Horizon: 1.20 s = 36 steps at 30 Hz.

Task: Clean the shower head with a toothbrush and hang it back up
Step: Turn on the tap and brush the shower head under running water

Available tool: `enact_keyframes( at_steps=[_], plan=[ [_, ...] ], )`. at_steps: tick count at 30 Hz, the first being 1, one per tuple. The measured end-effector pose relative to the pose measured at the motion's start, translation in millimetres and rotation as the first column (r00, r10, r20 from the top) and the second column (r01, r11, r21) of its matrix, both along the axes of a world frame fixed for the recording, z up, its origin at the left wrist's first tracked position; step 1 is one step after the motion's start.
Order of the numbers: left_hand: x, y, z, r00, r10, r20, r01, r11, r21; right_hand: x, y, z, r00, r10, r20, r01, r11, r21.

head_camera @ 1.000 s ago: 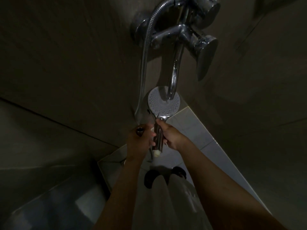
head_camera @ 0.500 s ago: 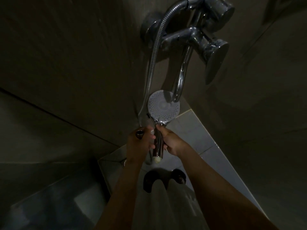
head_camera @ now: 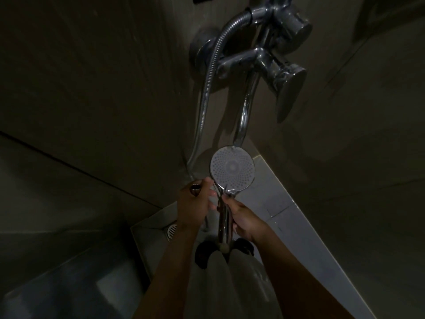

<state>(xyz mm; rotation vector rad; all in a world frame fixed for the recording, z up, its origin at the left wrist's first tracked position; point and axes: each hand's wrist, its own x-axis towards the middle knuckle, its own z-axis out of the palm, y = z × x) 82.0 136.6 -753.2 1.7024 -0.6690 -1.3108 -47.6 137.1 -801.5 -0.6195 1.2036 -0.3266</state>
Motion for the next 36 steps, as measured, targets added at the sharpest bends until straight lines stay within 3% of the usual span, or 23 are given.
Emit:
enact_keyframes(
  at_steps=[10, 23, 36],
  plan=[
    [-4, 1, 0, 1.000, -0.007, 0.009, 0.007, 1.000, 0.021, -16, -3, 27, 0.984, -0.181, 0.004, 0.180, 0.981, 0.071],
    [0, 7, -2, 1.000, 0.007, -0.027, -0.007, 1.000, -0.001, -17, -41, 35, 0.941, -0.329, -0.079, 0.332, 0.943, 0.031],
    [10, 8, -9, 0.999, 0.030, 0.020, -0.030, 0.999, -0.011, 7, -62, 30, 0.957, -0.272, -0.096, 0.273, 0.962, 0.001]
  ],
)
